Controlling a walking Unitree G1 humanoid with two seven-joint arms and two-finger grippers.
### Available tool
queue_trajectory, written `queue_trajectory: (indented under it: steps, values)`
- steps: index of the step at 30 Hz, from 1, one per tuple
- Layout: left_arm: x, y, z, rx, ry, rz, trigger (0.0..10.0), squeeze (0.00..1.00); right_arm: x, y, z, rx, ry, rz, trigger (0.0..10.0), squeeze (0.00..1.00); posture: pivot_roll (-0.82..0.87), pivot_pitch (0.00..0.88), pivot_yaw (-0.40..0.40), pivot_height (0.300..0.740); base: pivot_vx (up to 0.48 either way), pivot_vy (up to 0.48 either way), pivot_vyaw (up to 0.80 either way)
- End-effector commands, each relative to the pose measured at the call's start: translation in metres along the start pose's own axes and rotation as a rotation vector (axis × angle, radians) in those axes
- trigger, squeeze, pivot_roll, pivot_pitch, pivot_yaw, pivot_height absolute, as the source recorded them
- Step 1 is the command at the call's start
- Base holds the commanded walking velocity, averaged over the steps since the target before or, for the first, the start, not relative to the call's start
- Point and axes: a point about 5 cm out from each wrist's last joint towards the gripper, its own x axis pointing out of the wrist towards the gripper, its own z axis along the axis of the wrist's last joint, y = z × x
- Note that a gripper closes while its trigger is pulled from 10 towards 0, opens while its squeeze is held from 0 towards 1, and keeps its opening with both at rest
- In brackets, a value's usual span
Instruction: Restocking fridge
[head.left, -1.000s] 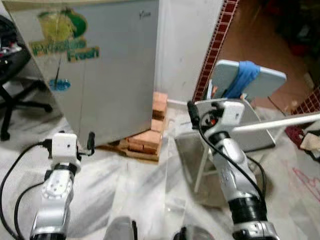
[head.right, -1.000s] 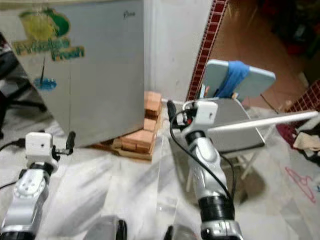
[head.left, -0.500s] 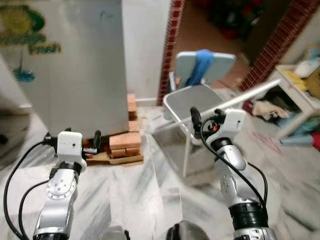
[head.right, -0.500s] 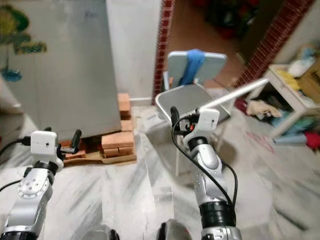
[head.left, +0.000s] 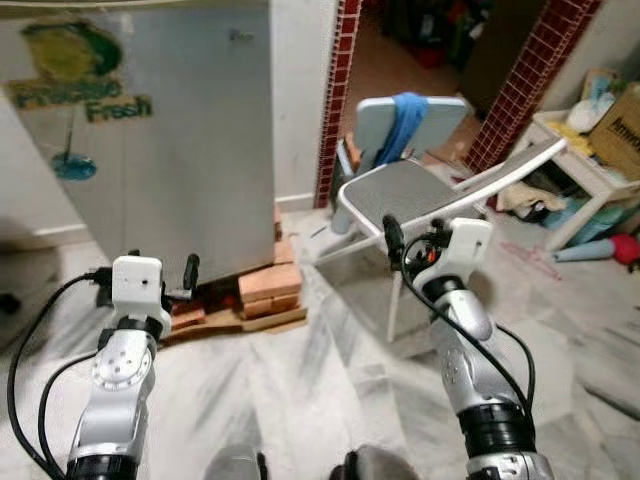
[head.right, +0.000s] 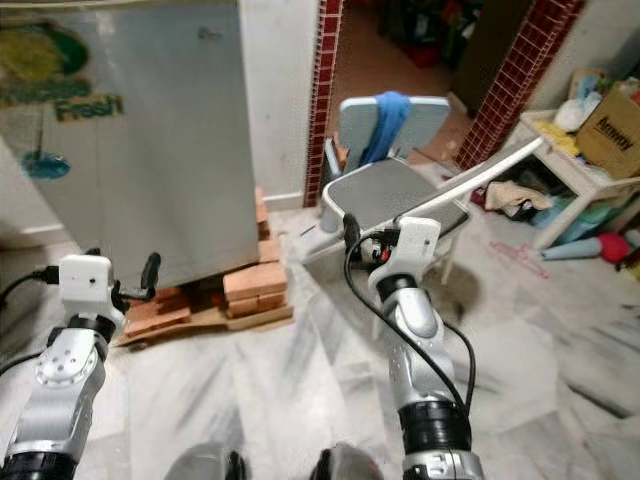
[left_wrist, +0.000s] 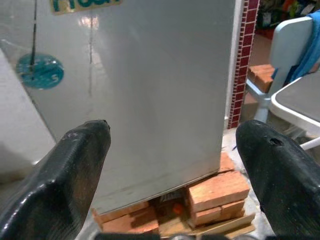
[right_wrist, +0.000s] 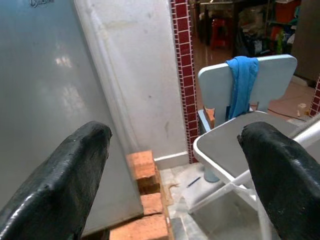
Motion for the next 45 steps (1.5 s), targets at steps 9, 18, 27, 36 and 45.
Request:
queue_trajectory:
  steps: [9, 18, 27, 36, 45]
  values:
    - [0.0, -0.002, -0.003, -0.005, 0.011, -0.013, 10.0, 0.0, -0.001, -0.006, -0.001, 0.002, 0.009, -0.027, 10.0, 0.0, 0.09, 0.043, -0.039, 0.74, 0.0, 0.476, 0.0]
    - [0.008, -0.01, -0.005, 0.005, 0.017, -0.062, 10.0, 0.0, -0.003, -0.008, 0.0, 0.032, -0.026, -0.088, 10.0, 0.0, 0.06, 0.0, 0.036, 0.74, 0.0, 0.476, -0.28]
    - [0.021, -0.011, -0.001, 0.009, 0.012, -0.098, 10.0, 0.0, -0.008, -0.013, 0.0, 0.007, -0.027, -0.104, 10.0, 0.0, 0.05, 0.0, 0.033, 0.74, 0.0, 0.476, -0.21]
    - [0.025, -0.008, 0.001, 0.018, -0.011, -0.107, 10.0, 0.0, 0.01, -0.001, 0.001, -0.024, 0.007, -0.018, 10.0, 0.0, 0.08, 0.0, -0.001, 0.74, 0.0, 0.476, -0.35]
    - [0.023, 0.001, 0.0, 0.036, -0.025, -0.065, 10.0, 0.0, 0.005, 0.0, -0.014, -0.085, 0.094, 0.026, 10.0, 0.0, 0.1, 0.0, -0.067, 0.74, 0.0, 0.477, 0.0]
